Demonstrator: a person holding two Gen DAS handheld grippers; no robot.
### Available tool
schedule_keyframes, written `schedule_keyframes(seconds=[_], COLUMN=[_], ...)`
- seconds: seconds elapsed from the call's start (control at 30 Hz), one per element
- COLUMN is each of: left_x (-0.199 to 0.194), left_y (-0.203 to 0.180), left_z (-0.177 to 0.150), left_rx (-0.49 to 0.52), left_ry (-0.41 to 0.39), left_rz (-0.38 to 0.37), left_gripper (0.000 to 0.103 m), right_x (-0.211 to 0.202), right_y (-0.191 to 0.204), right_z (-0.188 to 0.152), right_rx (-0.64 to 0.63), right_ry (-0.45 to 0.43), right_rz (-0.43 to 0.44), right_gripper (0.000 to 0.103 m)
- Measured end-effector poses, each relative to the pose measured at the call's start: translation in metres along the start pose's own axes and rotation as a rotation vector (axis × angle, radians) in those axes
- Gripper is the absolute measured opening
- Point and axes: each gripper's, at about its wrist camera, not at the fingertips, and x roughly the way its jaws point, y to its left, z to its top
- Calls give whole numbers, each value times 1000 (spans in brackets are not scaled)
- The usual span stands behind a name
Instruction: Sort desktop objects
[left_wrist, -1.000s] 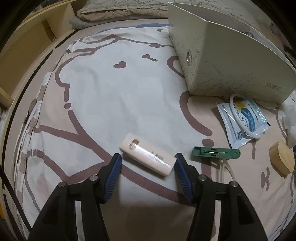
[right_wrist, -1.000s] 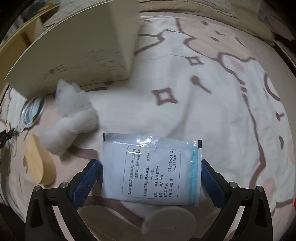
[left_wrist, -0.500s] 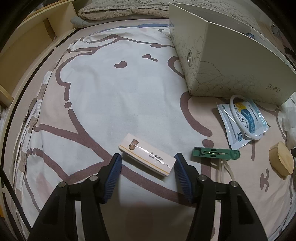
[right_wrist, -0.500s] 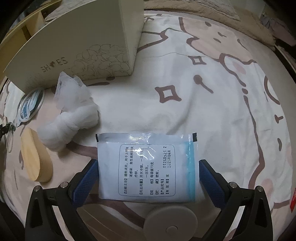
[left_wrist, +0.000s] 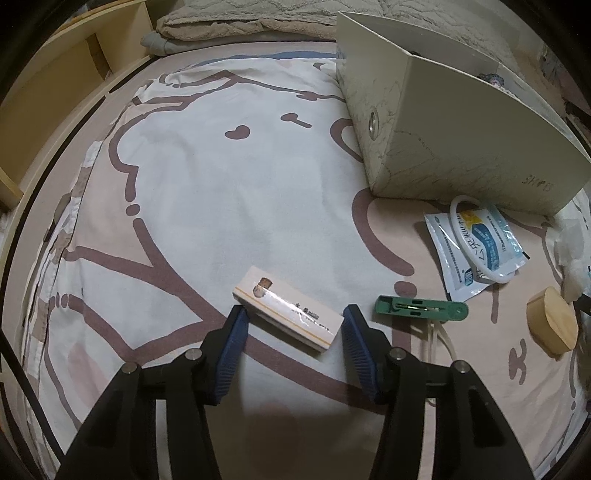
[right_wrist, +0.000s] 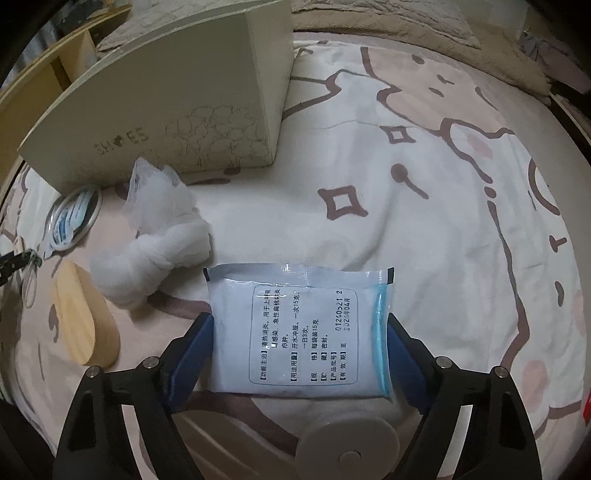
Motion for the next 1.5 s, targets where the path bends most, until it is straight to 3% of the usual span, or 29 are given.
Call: schedule_keyframes(seconds=[0.23, 0.33, 0.37, 0.43, 0.5, 0.57, 0.6, 0.73, 0.87, 1.1, 1.23, 1.5], left_x=[-3, -1, -1, 0, -1, -5, -9, -20, -15, -15, -5, -3], left_y=[0, -1, -1, -4, -6, -4, -2, 8, 16, 1, 5, 36], left_z=[0, 0, -1, -2, -3, -4, -5, -4, -5, -7, -14, -17], left_rx=[-7, -2, 2, 18, 45, 55, 61, 82, 72, 198, 237, 118], left_ry=[-11, -4, -2, 7, 17, 2, -16, -50, -18, -38, 11, 58], left_rz=[-17, -23, -22, -21, -16, 1, -6, -33, -75, -48, 38, 72], left_gripper=[49, 45, 45, 45, 51, 80, 83, 87, 87, 87, 87, 87], right_x=[-4, -10, -13, -12, -12, -12, -9, -7, -7, -9, -8, -10], right_y=[9, 1, 6, 5, 3, 5, -13, -15, -17, -17, -19, -19], right_z=[6, -1, -17, -11, -7, -7, -5, -6, -6, -7, -8, -9], right_rx=[10, 12, 12, 10, 9, 8, 9, 12, 12, 4, 2, -3], right_ry=[-28, -38, -41, -42, -41, -39, -38, -41, -39, -39, -34, -33], right_rz=[1, 5, 6, 9, 9, 12, 14, 21, 30, 41, 45, 46], right_gripper=[87, 87, 87, 87, 88, 88, 88, 88, 88, 88, 88, 88])
